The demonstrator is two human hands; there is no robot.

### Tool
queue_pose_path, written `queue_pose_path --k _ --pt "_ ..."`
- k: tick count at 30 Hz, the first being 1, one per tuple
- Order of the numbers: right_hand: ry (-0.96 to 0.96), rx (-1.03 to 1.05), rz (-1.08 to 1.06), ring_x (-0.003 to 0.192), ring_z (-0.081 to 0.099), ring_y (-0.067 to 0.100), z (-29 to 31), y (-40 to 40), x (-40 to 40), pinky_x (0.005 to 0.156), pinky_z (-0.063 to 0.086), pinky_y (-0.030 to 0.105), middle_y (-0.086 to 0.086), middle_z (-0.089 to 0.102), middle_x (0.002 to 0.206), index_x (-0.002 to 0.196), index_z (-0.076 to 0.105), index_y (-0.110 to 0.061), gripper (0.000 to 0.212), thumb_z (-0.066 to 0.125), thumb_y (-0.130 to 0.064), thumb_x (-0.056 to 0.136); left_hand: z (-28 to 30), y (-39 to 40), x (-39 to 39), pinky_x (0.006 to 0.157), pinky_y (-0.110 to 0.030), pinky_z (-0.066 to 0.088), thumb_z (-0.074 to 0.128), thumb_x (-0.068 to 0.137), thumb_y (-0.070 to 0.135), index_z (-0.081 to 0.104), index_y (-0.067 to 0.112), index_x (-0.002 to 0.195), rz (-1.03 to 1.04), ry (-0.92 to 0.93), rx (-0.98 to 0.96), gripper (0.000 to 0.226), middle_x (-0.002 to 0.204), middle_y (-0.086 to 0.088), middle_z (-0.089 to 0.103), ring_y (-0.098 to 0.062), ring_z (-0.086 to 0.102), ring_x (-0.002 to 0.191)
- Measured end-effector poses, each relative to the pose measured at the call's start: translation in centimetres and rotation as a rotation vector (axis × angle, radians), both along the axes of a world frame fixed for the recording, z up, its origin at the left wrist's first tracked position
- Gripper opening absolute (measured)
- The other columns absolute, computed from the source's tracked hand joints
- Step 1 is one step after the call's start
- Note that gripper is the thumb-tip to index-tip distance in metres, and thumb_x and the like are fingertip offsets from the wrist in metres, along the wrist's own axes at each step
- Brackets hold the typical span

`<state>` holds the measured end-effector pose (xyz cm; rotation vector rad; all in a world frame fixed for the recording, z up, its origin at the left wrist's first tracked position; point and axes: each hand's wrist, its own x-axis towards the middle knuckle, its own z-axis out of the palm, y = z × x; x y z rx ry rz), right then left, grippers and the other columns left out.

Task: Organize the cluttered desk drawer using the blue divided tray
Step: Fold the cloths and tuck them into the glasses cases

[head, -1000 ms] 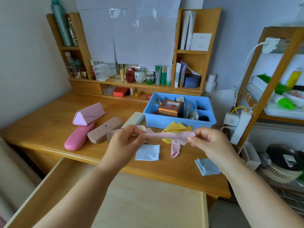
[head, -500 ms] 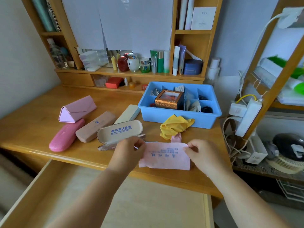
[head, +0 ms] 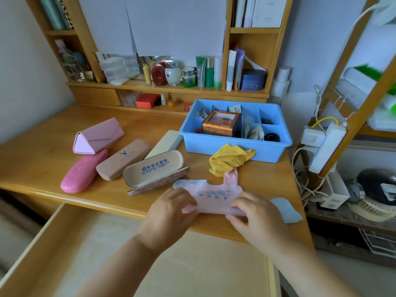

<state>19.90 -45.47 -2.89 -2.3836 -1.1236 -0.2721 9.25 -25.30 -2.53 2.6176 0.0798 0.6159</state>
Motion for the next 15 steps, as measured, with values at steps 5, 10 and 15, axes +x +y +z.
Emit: queue_pose_path --k 5,10,15 --pt "-0.067 -0.121 -0.021 0.063 0.062 0.018 -0.3 0.2 -0.4 0.051 0.050 0.028 -0.002 0.063 0.069 0.068 0.070 -0.014 0.014 0.083 -0.017 0.063 -0.8 -0.2 -0.5 0.072 -0.031 0.052 0.079 0.070 0.020 0.071 0.015 0.086 0.014 0.099 0.049 0.018 0.088 0.005 0.068 -0.020 0.064 0.081" --pt "-0.351 -0.330 0.024 0.040 0.052 0.017 0.7 0.8 -0.3 0.035 0.037 0.022 -0.002 0.051 0.048 0.048 0.056 -0.019 0.033 0.086 -0.008 0.041 0.2 -0.5 0.4 0.063 -0.027 0.051 0.078 0.061 0.004 0.062 0.017 0.056 -0.036 0.019 0.359 0.021 0.057 0.002 0.061 -0.022 0.056 0.051" --pt "-0.284 -0.027 -0.034 0.045 0.051 0.013 4.5 0.3 1.0 0.041 0.029 0.024 -0.005 0.057 0.054 0.067 0.064 -0.015 0.018 0.080 -0.008 0.066 2.9 0.0 0.8 0.063 -0.030 0.049 0.054 0.077 0.016 0.064 0.010 0.072 0.147 -0.086 -0.038 0.013 0.071 0.000 0.065 -0.019 0.061 0.068"
